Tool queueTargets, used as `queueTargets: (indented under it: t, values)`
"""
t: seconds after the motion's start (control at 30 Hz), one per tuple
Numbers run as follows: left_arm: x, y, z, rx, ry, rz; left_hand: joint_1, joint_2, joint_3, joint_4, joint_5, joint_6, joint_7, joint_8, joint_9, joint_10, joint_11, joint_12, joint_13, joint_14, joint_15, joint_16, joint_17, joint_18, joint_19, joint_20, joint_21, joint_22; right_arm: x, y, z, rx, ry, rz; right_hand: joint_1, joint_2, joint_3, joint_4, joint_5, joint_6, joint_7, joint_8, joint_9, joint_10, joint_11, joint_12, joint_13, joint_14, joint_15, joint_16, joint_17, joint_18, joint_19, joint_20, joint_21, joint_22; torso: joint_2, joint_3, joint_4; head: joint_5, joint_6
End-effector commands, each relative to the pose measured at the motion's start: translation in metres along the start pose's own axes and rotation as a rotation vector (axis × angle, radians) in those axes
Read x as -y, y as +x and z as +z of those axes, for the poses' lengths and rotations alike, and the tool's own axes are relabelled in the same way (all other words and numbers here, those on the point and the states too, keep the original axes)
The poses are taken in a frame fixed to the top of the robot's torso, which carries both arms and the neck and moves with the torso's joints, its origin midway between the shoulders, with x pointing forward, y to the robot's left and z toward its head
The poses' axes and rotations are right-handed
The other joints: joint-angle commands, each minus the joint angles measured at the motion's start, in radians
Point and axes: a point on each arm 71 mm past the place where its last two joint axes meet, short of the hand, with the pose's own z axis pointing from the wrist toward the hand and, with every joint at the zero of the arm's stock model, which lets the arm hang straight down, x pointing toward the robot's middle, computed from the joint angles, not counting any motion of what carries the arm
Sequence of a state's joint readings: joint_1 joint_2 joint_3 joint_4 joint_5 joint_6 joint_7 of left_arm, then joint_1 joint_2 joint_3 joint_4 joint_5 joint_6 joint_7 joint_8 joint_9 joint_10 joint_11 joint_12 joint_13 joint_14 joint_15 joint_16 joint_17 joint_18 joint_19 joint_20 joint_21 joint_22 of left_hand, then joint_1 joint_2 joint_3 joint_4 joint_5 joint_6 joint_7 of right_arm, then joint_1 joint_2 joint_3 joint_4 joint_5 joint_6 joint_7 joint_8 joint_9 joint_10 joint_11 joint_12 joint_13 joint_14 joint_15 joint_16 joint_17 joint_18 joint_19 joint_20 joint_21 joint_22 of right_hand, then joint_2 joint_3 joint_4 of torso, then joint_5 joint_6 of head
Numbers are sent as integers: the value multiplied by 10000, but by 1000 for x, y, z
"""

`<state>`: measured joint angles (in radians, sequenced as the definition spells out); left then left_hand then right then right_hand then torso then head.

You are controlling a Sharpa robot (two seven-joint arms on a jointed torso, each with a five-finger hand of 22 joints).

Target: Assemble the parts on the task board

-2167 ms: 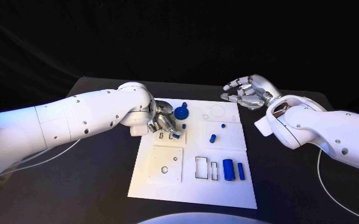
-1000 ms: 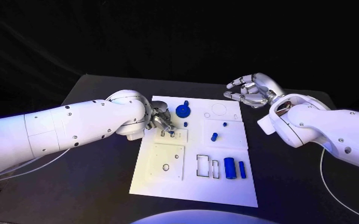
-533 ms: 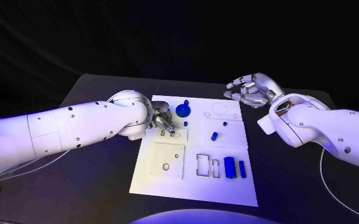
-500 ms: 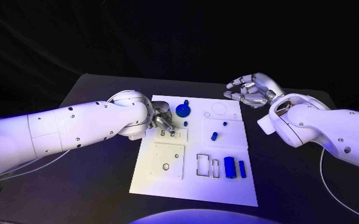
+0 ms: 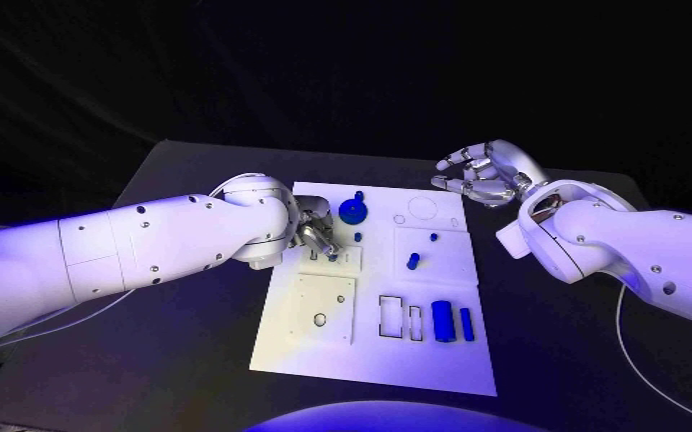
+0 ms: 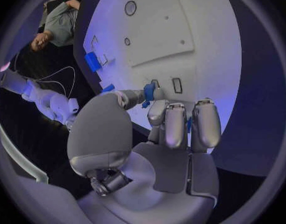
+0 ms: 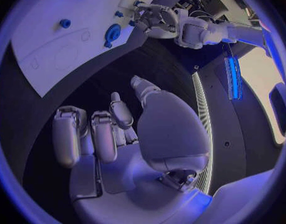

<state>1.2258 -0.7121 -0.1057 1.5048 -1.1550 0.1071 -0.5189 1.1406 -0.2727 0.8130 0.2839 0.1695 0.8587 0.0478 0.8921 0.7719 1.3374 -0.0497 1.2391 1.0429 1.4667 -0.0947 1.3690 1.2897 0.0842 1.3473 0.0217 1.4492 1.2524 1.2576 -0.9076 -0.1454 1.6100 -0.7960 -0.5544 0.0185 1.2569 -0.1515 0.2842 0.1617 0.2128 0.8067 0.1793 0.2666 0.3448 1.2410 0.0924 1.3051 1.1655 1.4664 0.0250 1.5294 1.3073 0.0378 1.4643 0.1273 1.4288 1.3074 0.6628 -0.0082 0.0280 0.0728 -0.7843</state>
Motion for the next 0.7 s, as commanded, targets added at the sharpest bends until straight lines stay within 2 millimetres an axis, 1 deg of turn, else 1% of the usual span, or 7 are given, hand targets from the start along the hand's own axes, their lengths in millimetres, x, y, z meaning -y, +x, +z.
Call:
queueTargets:
  t: [0.03, 0.27, 0.37, 0.63, 0.7]
  values:
    - [1, 2, 0, -268, 9, 336, -69, 45, 1989, -1965, 14, 357, -307, 44, 8, 77, -16, 65, 8, 324, -64, 15, 8, -144, 61, -27, 57, 16, 0, 2, 0, -190, -65, -59, 16, 13, -6, 54, 58, 40, -23, 57, 5, -67, 8, -63, -1, 709, -62, -59, 1156, 67, -29, -26, -67, 1464, -6, -2, 3, -14, -21]
    - [0, 3, 0, -297, -32, 461, -81, 46, 1998, -1981, 20, 364, -312, 55, 13, 83, -21, 67, 9, 324, -68, 14, 7, -143, 59, -30, 56, 12, 0, 2, 0, -208, -56, -55, 8, 16, -9, 72, 64, 40, -24, 60, 4, -83, 7, -77, -23, 703, -63, -68, 1129, 72, -41, -27, -86, 1451, -9, -2, 6, -4, -28]
    - [0, 3, 1, -294, -45, 486, -85, 47, 2001, -1985, 23, 367, -314, 59, 15, 86, -22, 70, 13, 324, -69, 14, 8, -145, 65, -31, 59, 21, 0, 2, 0, -210, -56, -53, 8, 16, -9, 72, 64, 40, -24, 60, 4, -83, 7, -77, -23, 703, -63, -68, 1129, 72, -41, -27, -86, 1451, -3, -2, 0, -1, -13]
    - [-1, 3, 1, -310, -88, 564, -97, 50, 2007, -1993, 27, 373, -317, 68, 19, 84, -25, 62, -3, 324, -72, 13, 7, -145, 66, -33, 59, 21, 0, 2, 0, -206, -47, -53, 1, 17, -11, 85, 66, 39, -24, 61, 4, -86, 7, -81, -28, 702, -64, -71, 1124, 75, -48, -27, -97, 1443, -3, -6, 7, 3, -29]
    - [-1, 3, 1, -313, -95, 574, -101, 52, 2010, -1997, 28, 376, -318, 72, 20, 82, -26, 58, -11, 325, -73, 15, 10, -146, 71, -35, 62, 28, 1, 2, 0, -206, -45, -53, 1, 17, -11, 85, 66, 39, -24, 61, 4, -86, 7, -81, -28, 702, -64, -71, 1124, 75, -48, -27, -97, 1443, 0, -2, 8, 5, -26]
